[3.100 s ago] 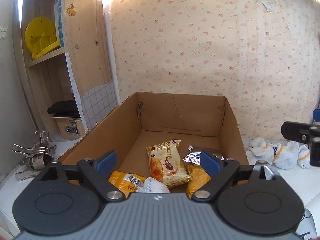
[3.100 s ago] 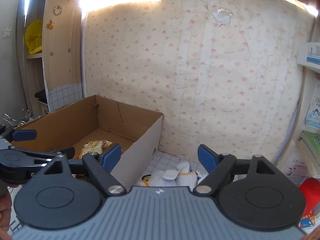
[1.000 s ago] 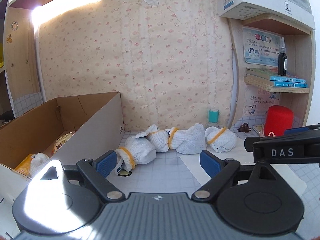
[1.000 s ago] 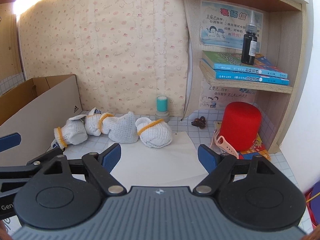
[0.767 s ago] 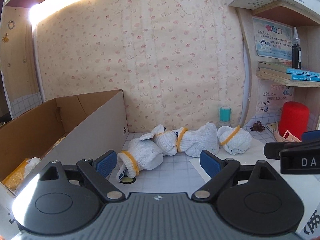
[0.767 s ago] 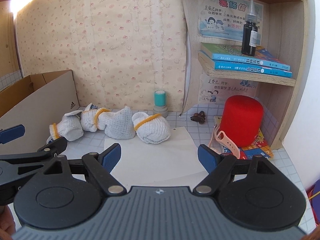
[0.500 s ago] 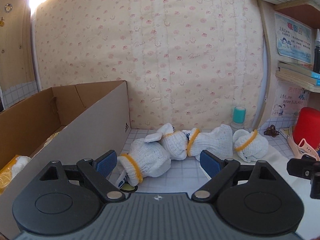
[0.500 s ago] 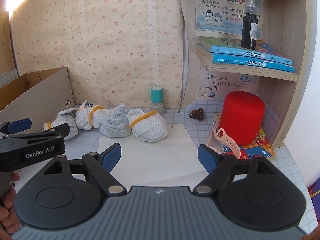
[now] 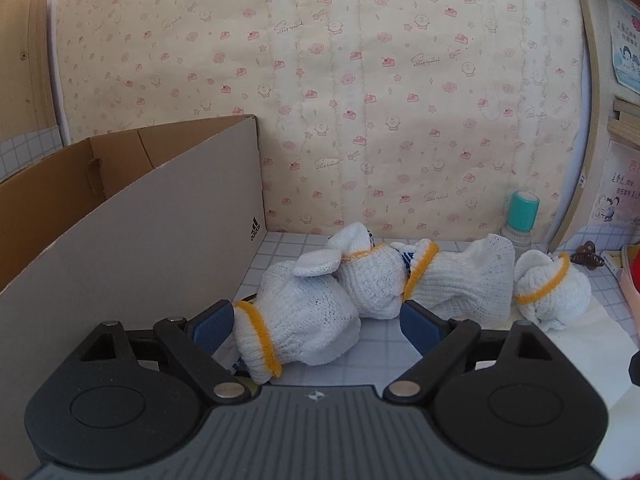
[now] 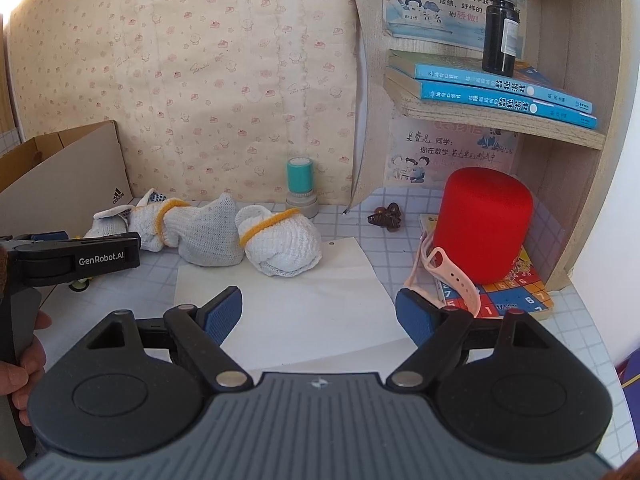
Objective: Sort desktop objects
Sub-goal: 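Grasp an orange-cuffed white glove with the left gripper while the right gripper grasps another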
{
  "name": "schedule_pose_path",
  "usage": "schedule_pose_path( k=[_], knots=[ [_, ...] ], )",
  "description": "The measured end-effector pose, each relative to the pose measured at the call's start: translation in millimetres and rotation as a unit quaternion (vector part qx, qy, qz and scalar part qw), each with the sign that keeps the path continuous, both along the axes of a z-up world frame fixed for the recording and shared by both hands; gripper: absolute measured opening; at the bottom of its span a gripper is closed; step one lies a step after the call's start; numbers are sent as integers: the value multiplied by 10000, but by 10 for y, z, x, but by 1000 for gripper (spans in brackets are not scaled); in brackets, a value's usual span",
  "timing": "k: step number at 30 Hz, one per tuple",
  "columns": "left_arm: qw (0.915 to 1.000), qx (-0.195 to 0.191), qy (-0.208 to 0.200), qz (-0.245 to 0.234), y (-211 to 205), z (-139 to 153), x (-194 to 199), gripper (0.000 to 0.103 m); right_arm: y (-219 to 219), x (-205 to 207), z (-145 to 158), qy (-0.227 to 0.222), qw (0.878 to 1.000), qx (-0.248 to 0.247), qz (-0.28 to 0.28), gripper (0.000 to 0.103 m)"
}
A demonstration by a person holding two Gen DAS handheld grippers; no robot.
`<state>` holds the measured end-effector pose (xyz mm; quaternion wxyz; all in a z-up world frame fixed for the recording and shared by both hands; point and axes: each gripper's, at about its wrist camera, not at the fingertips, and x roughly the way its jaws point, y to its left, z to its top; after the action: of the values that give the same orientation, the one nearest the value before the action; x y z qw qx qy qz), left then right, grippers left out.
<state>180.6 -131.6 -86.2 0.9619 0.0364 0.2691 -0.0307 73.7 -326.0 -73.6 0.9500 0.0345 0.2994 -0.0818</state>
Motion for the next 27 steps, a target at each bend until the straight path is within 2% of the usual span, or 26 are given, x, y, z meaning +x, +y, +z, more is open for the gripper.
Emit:
schedule_pose_path(
  k=[4,6,8,9,10,13,20,27],
  knots=[
    [9998,-33,190,-112,-19,-46,83,92,-3,27,2,0,10000,-17,18,82],
    [9992,20,374,-159,-23,-93,118,85,6,55,5,0,10000,-31,36,82],
    [9995,97,290,-126,-12,-84,94,70,12,99,4,12,10000,-31,58,82],
    [9995,114,271,-139,-2,-69,92,66,16,125,5,11,10000,-40,60,82],
    [9995,128,254,-123,11,-65,85,56,19,147,4,6,10000,-39,61,82],
    [9996,151,209,-73,49,-58,68,44,34,236,-3,-13,10000,-8,95,82],
    [9998,194,64,-76,75,-73,-2,39,97,450,-34,48,9997,-41,229,82],
    [9998,18,53,-180,103,-63,-117,38,153,627,-121,191,9991,-78,370,82]
  ],
)
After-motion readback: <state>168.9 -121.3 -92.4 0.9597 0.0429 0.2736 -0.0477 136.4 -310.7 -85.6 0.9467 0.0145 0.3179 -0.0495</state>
